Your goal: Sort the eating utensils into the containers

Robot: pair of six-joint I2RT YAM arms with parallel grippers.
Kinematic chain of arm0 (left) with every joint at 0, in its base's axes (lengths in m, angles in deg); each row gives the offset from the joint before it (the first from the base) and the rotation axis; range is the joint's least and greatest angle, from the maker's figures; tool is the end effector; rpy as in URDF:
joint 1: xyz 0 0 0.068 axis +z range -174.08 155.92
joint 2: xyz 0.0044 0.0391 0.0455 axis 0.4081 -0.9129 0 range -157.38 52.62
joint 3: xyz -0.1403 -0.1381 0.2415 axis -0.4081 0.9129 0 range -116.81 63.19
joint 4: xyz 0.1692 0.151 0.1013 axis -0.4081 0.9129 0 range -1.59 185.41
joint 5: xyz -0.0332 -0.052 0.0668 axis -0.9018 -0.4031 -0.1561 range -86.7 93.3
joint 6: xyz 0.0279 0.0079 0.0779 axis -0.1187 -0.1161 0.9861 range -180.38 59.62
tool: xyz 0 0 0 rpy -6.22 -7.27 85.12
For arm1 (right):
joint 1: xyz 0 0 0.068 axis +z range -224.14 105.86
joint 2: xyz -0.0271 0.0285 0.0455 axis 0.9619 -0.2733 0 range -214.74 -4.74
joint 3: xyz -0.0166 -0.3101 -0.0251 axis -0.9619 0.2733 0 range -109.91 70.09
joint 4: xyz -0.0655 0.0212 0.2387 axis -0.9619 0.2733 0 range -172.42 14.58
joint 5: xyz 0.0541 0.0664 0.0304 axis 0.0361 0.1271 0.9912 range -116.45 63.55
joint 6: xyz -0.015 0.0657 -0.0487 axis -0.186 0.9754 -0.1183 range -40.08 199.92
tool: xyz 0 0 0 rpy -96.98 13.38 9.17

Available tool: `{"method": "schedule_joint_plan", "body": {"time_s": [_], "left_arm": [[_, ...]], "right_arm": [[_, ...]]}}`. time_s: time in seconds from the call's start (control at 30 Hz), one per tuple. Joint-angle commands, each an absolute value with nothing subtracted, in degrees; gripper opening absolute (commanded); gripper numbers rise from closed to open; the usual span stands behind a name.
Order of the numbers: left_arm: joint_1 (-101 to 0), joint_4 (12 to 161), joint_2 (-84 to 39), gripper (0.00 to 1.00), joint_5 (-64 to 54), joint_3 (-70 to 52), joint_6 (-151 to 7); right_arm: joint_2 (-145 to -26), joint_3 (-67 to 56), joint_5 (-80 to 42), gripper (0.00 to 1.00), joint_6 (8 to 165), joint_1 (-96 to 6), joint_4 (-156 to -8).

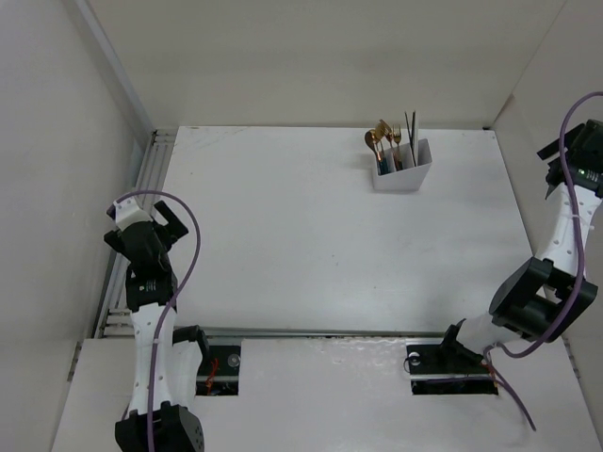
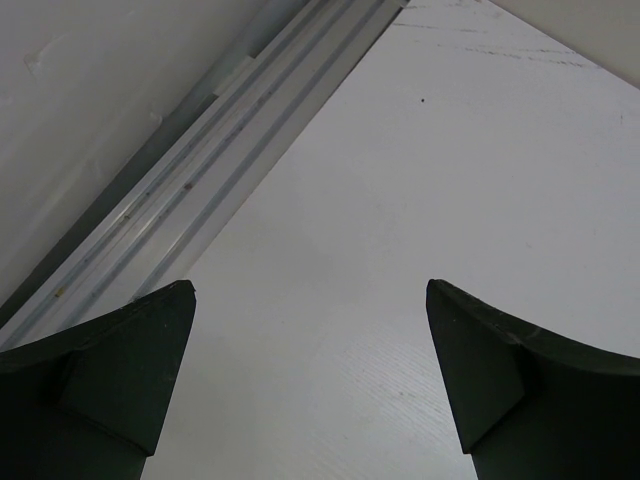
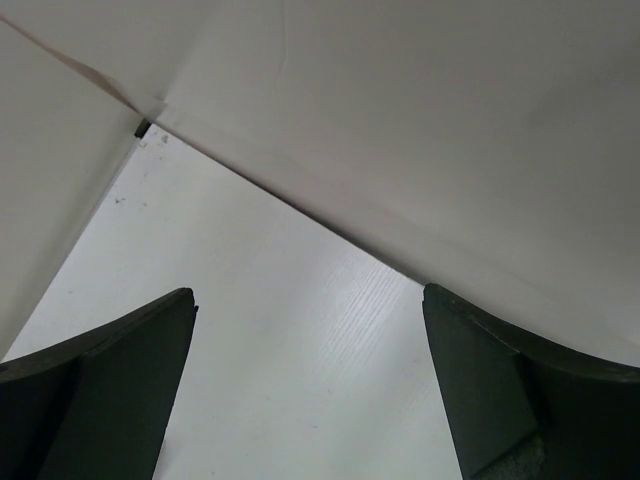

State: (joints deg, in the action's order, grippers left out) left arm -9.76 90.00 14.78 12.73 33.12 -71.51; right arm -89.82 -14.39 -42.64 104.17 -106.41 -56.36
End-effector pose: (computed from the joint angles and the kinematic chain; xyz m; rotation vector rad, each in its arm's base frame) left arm 0.1528 0.0513 0.3044 -0.4996 1.6620 0.1837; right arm 0.2886 -0.2062 0.4095 1.1174 1.7028 -0.3754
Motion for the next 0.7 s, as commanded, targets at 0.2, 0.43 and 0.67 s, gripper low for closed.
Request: {"method": "schedule_joint_plan", "body": {"time_s": [0.2,0.43,0.67], "left_arm": [[-9.58,89.38,20.88,1.00,10.86,34.53,-72.77],[-9.58,88.76,23.52,1.00,10.86,35.68,-72.77],[-9.58,88.24,27.04,1.00,10.86,37.35,-72.77]], "right_arm": [[-87.00,-14.63,-42.27,1.00,103.39,-106.48,-56.23],[-86.48,-13.58,-41.75,1.00,101.72,-106.48,-56.76],[-85.95,-13.58,-43.15,1.00,100.58,-106.48,-56.76]]}}
